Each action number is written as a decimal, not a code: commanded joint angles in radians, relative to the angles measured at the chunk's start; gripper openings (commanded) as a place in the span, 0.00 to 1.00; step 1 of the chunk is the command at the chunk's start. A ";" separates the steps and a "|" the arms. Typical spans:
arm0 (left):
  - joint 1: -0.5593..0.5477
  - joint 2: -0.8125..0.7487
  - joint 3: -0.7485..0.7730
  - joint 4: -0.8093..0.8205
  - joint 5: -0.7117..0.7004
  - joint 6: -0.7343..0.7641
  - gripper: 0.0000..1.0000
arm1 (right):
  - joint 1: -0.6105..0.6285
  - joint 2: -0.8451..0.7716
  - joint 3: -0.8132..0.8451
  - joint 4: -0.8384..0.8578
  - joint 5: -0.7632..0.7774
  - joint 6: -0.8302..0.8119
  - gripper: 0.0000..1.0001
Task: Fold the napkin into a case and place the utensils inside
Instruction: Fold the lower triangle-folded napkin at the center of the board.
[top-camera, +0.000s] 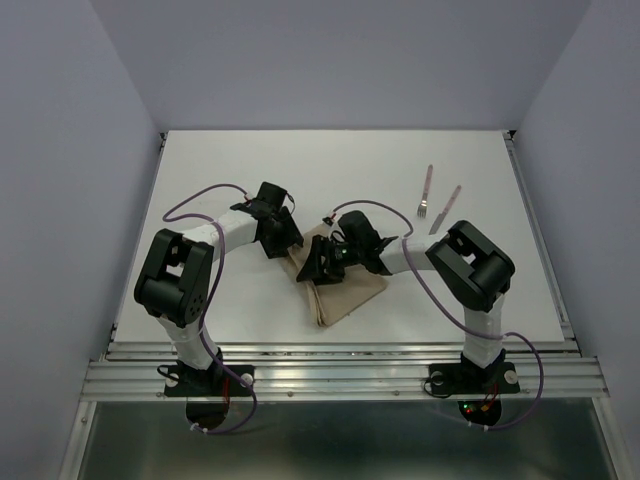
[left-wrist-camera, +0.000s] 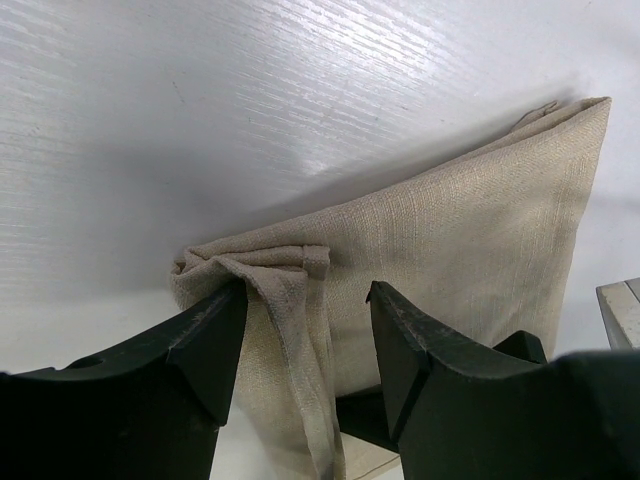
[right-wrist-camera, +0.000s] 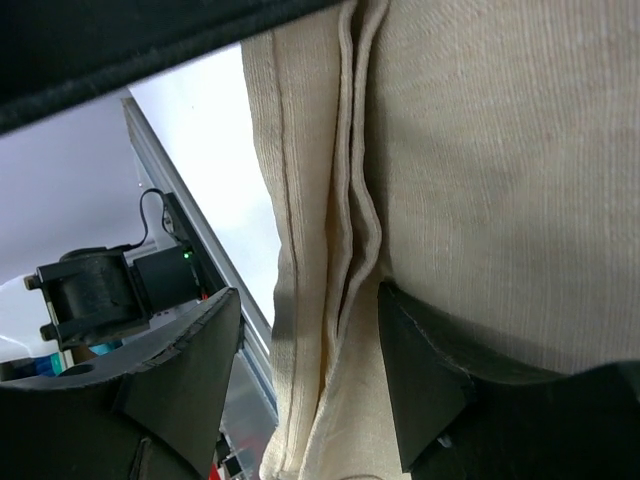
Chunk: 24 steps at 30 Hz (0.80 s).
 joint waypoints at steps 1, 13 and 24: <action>0.002 -0.006 0.026 -0.031 -0.022 0.008 0.63 | -0.002 0.028 0.054 0.024 -0.020 -0.009 0.63; 0.002 -0.006 0.026 -0.029 -0.022 0.001 0.63 | 0.018 0.059 0.073 0.047 -0.050 0.003 0.59; 0.002 -0.010 0.020 -0.032 -0.027 0.001 0.63 | 0.018 0.071 0.090 0.040 -0.024 -0.009 0.22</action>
